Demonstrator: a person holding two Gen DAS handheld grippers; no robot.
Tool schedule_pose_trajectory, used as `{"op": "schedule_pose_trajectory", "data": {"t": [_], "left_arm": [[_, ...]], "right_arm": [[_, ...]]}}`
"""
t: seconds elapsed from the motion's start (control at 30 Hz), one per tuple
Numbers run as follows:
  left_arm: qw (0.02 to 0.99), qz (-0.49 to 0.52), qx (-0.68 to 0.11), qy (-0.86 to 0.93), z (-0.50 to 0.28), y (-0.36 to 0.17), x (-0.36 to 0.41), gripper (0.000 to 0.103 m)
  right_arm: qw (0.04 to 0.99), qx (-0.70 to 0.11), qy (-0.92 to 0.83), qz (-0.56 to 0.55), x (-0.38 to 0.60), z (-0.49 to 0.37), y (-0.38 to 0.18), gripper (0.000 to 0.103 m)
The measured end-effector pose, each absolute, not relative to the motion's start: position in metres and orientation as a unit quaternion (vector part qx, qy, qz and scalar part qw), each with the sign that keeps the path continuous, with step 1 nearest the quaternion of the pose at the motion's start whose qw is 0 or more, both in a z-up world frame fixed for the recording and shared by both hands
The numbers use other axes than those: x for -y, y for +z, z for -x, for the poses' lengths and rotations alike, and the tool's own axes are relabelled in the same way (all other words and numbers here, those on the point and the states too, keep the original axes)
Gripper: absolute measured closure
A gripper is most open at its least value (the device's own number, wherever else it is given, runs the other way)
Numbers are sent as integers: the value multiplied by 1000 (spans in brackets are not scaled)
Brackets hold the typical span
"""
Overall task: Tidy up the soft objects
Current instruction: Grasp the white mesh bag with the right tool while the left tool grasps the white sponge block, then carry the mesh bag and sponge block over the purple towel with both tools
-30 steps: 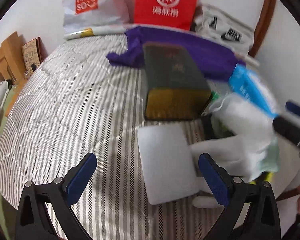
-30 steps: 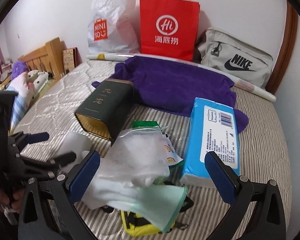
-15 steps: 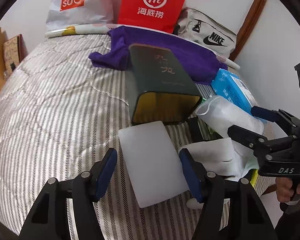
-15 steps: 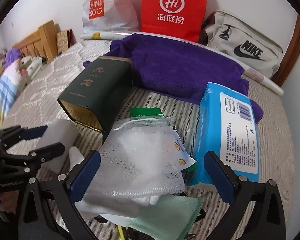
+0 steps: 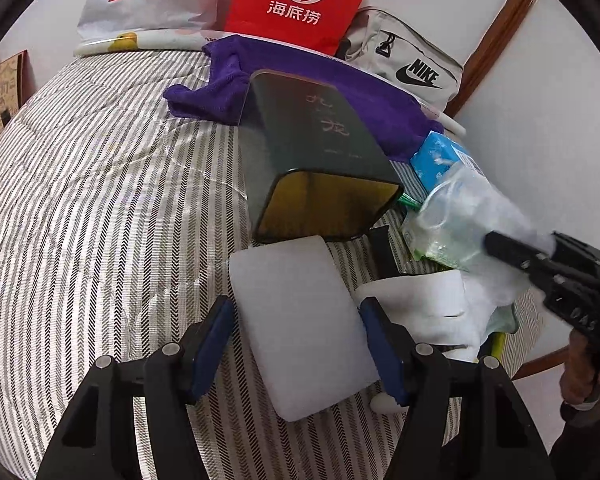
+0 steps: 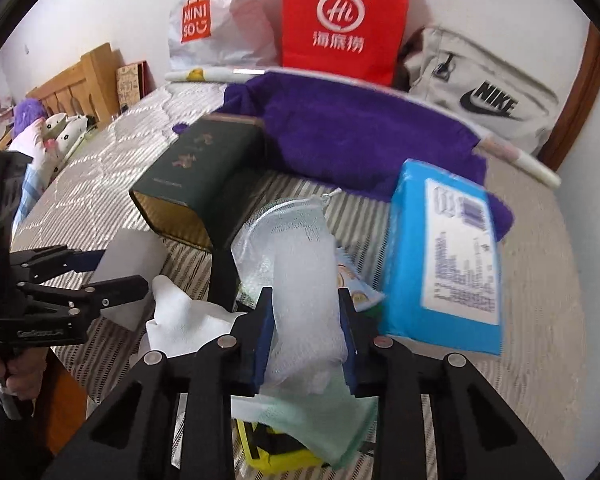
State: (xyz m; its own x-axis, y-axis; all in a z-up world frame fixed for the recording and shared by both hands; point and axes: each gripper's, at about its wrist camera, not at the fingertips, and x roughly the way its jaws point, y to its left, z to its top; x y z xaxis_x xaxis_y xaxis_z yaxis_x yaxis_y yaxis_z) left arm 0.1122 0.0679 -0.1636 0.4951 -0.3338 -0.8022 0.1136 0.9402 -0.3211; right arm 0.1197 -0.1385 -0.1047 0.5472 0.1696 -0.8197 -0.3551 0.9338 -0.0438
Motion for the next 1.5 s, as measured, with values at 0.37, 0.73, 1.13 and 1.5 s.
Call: {"op": "schedule_pose_trajectory", "data": {"t": [0.37, 0.73, 1.13, 1.5], "left_arm": [[855, 106, -492, -122, -110, -163, -66, 39], [855, 85, -504, -91, -107, -162, -55, 36], [855, 62, -511, -69, -108, -162, -44, 35], [860, 51, -505, -51, -104, -160, -40, 36]], "right_arm": [[869, -459, 173, 67, 151, -102, -93, 73], [857, -477, 177, 85, 163, -85, -117, 53], [877, -438, 190, 52, 196, -75, -110, 82], [888, -397, 230, -17, 214, -59, -92, 94]]}}
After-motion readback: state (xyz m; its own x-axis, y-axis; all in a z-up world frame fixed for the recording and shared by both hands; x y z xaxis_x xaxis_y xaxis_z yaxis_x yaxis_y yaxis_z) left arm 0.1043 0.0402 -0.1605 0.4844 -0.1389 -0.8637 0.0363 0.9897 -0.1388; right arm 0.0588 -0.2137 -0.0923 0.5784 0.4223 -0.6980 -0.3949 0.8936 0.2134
